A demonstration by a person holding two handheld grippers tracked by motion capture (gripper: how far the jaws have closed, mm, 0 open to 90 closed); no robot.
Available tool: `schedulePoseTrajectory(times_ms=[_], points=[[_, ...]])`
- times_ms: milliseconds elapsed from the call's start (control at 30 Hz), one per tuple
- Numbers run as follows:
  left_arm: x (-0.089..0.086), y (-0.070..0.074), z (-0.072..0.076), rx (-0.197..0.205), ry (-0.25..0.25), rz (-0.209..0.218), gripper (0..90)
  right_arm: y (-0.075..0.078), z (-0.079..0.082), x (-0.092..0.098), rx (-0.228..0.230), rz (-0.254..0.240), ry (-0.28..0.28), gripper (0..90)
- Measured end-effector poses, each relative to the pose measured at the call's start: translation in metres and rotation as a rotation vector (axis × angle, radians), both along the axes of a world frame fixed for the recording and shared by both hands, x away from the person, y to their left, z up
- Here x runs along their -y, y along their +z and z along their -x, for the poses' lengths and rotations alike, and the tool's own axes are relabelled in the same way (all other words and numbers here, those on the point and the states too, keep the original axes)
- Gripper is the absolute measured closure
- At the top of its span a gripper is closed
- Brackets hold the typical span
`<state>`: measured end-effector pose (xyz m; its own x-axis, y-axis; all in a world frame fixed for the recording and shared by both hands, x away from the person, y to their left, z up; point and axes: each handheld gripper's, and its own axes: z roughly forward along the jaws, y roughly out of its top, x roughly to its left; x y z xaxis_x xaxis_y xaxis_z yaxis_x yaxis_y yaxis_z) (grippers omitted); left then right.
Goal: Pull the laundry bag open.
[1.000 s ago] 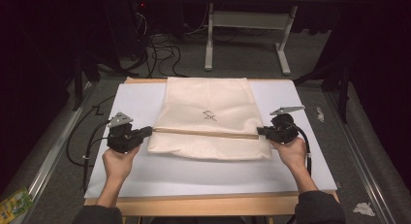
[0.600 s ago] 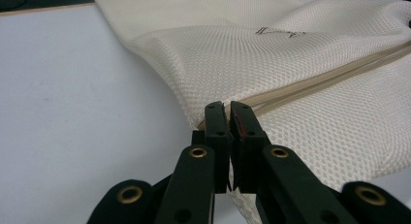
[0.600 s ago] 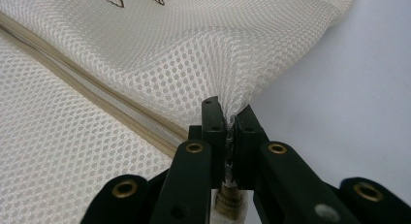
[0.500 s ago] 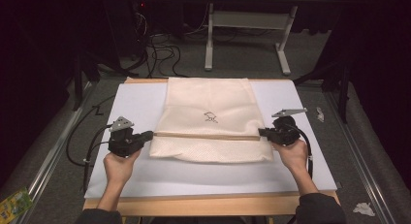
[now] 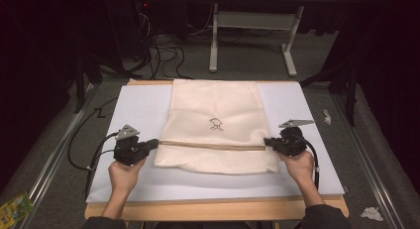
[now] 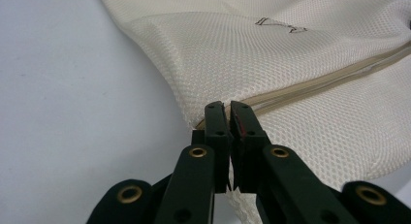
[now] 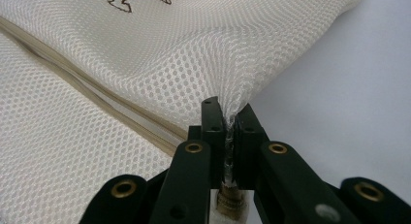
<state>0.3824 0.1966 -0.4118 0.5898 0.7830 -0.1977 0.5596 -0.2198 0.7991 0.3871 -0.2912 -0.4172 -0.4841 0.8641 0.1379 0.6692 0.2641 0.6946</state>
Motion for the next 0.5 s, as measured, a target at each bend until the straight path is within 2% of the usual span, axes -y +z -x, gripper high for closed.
schedulePoseTrajectory(times_ms=[500], points=[[0.000,-0.011,0.004,-0.024,-0.004,0.003,86.8,-0.010,-0.001,0.001,-0.034,-0.021,-0.005,86.1]])
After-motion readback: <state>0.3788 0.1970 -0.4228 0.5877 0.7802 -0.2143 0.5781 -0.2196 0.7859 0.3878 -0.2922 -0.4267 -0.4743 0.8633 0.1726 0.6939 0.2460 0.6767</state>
